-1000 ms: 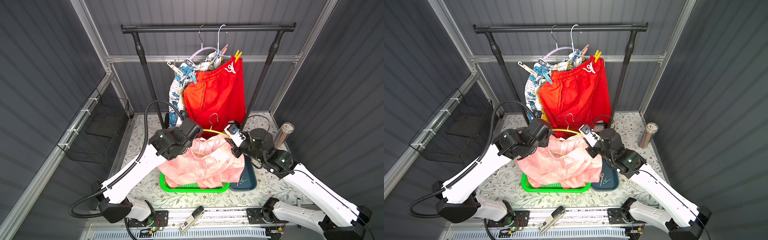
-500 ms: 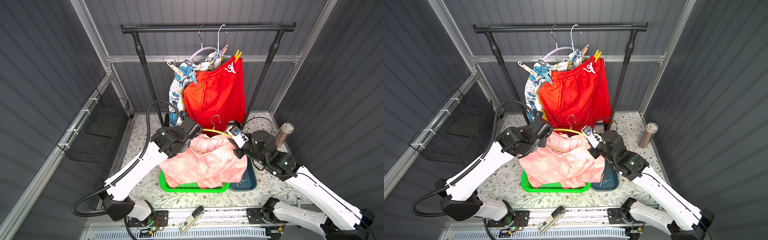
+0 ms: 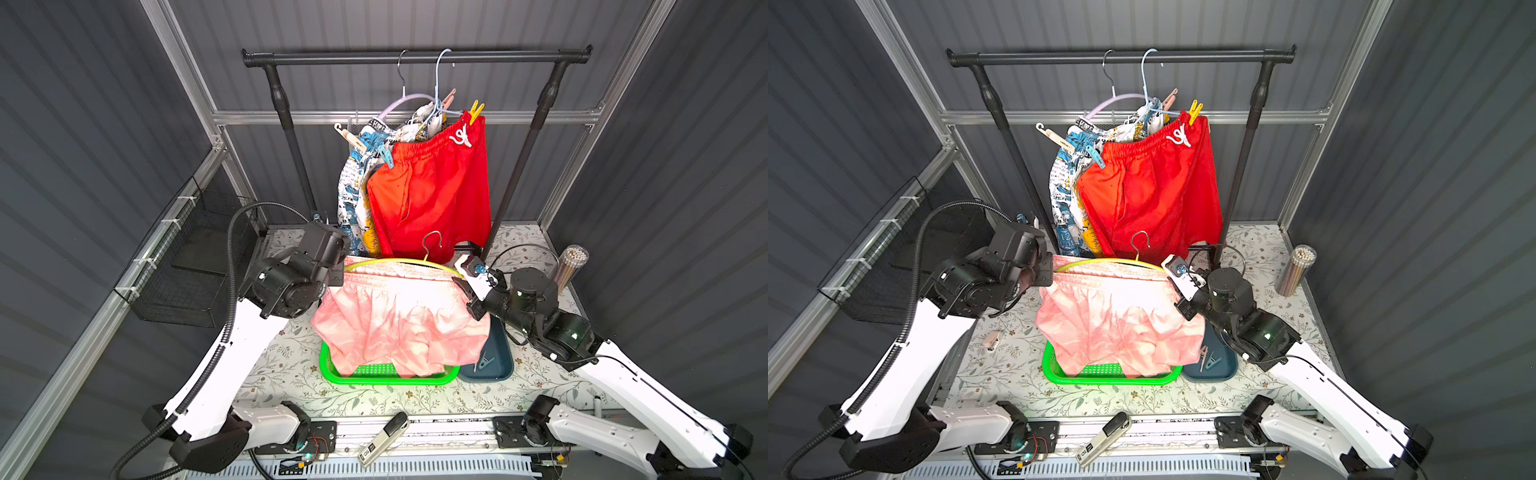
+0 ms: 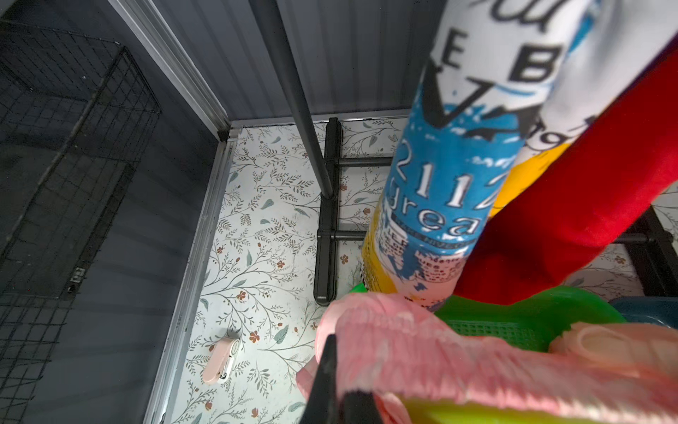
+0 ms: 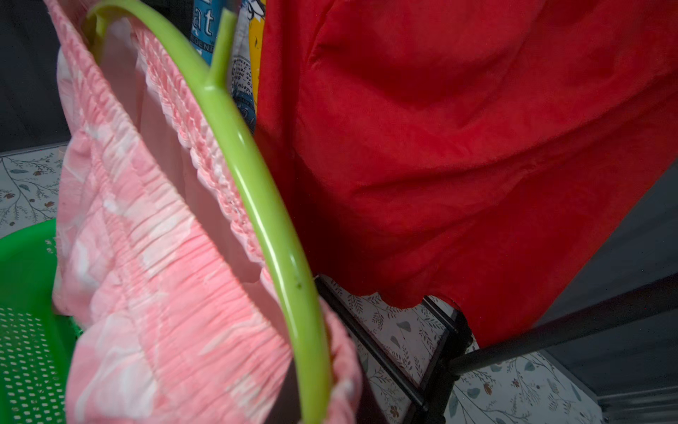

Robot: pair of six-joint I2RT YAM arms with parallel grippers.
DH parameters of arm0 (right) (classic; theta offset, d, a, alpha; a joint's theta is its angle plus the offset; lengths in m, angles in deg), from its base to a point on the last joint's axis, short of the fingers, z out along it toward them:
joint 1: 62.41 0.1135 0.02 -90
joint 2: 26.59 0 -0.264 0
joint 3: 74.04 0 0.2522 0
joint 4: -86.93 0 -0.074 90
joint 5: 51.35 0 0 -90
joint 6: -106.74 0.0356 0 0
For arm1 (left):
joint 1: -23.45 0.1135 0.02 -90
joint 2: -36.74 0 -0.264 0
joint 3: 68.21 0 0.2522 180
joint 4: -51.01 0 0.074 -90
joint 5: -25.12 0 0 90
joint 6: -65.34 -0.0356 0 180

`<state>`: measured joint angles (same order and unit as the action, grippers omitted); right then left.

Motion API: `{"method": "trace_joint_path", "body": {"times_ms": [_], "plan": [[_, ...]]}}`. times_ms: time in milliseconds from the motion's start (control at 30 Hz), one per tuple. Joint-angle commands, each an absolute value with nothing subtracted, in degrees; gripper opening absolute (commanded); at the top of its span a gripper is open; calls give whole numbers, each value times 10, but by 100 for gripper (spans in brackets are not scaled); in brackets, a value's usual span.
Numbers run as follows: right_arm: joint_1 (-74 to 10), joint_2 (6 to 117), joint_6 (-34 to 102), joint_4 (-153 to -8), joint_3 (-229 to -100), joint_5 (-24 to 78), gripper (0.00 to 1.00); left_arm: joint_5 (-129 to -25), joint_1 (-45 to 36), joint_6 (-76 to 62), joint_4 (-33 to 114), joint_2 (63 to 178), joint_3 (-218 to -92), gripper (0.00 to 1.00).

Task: Remove the clothespins securing shorts to the hanger
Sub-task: Remove the shorts from the hanger.

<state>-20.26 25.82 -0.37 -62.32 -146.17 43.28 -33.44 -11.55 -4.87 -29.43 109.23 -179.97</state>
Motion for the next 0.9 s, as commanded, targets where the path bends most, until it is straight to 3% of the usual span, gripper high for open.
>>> {"method": "trace_joint_path", "body": {"times_ms": [0,333,500,867], "plan": [[-208,224,5,-663,-1457,446,0,-330,-72,-73,-311,1085,-1767,0],[-211,195,20,-748,-1438,464,0,-437,56,-107,-286,1038,-1686,0],[-213,204,39,-770,-1444,460,0,-515,65,-106,-255,1025,-1662,0],[-212,244,88,-813,-1446,471,0,-830,64,-72,-183,986,-1666,0]]}}
